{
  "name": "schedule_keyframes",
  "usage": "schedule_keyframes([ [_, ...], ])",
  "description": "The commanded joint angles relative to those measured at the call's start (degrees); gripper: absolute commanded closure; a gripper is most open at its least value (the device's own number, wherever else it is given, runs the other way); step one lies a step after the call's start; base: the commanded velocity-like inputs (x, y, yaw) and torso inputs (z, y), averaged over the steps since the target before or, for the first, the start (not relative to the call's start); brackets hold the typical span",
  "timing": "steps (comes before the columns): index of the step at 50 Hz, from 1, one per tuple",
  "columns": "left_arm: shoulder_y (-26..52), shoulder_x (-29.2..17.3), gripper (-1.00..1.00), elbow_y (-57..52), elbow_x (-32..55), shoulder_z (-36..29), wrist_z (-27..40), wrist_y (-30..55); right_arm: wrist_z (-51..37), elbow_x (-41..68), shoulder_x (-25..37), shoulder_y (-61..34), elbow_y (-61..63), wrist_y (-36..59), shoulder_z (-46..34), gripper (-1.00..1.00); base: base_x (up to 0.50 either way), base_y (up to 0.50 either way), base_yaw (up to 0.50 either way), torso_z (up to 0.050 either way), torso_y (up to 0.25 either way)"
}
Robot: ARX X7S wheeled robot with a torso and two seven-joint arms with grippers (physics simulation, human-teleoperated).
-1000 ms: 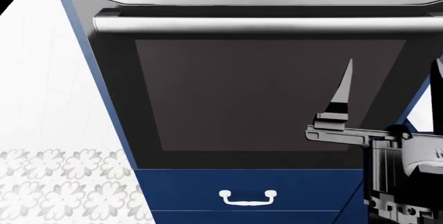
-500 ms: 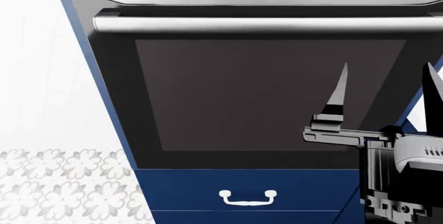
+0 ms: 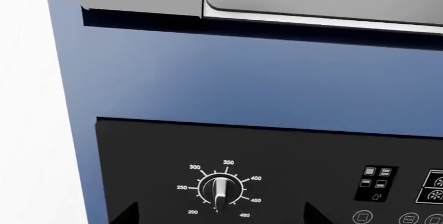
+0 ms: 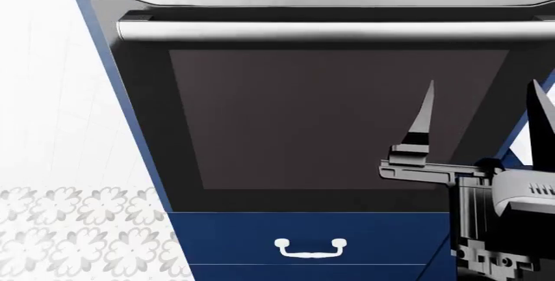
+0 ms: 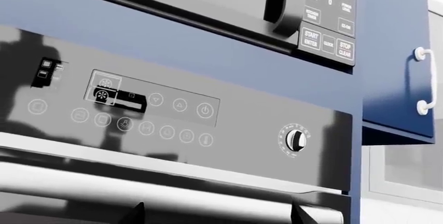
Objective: Preheat the oven by turning the temperature knob.
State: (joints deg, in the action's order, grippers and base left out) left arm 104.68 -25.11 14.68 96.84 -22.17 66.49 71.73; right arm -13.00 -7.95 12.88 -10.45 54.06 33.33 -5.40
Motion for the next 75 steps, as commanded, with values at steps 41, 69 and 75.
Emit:
schedule_keyframes([
  [41,-2.25,1.31,-1.00,7.75,-13.04,-8.84,-13.79,-3.87,-1.14,1.11,1.59,0.93,-0.13,-1.32,-0.90,-1.00,0.00,0.00,0.00,0.000,0.000],
  [69,-1.09,2.43,-1.00,9.52,-14.62,-10.44,-16.63,-5.06,-1.77,1.59,2.15,1.32,-0.39,-1.81,-1.20,-1.00,0.00,0.00,0.00,0.000,0.000],
  [75,-0.99,2.65,-1.00,9.63,-15.04,-10.97,-18.62,-5.41,-2.00,1.48,2.30,1.29,-0.52,-1.80,-1.30,-1.00,0.00,0.00,0.00,0.000,0.000],
])
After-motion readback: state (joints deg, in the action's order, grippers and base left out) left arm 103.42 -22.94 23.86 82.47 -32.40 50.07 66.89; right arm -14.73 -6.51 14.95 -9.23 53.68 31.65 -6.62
